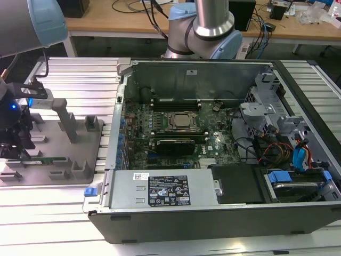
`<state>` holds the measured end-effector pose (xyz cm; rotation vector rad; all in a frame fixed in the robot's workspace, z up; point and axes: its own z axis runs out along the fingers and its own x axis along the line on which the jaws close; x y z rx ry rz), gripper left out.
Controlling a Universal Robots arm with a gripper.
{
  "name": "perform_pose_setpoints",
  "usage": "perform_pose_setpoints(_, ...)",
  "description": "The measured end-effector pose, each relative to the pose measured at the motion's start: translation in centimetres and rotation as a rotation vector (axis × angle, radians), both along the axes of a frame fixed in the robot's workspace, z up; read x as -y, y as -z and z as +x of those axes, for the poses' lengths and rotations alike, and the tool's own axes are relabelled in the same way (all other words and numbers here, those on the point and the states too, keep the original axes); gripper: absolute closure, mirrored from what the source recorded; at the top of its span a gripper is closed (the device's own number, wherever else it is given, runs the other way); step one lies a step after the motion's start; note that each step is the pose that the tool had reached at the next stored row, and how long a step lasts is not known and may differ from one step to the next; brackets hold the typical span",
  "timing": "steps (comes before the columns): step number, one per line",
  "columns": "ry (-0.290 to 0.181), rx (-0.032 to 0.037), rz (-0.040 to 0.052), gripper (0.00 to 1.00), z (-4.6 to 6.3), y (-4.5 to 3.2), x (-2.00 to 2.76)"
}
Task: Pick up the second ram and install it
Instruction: 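Pick up the second ram and move it above second insertion slot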
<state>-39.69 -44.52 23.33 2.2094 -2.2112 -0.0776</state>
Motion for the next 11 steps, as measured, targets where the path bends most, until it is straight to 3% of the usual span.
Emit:
perform_pose_setpoints(3,-0.005,0.0001,0.0,0.66,0.0,0.21,0.0)
perform_pose_setpoints(6,-0.039,0.0001,-0.0006,0.66,0.0,0.61,-0.03)
perform_pose_setpoints(9,-0.082,-0.0005,-0.0111,0.66,-0.1,1.13,-0.03)
perform_pose_setpoints(11,-0.1,-0.0012,-0.0125,0.66,-0.1,1.55,-0.03)
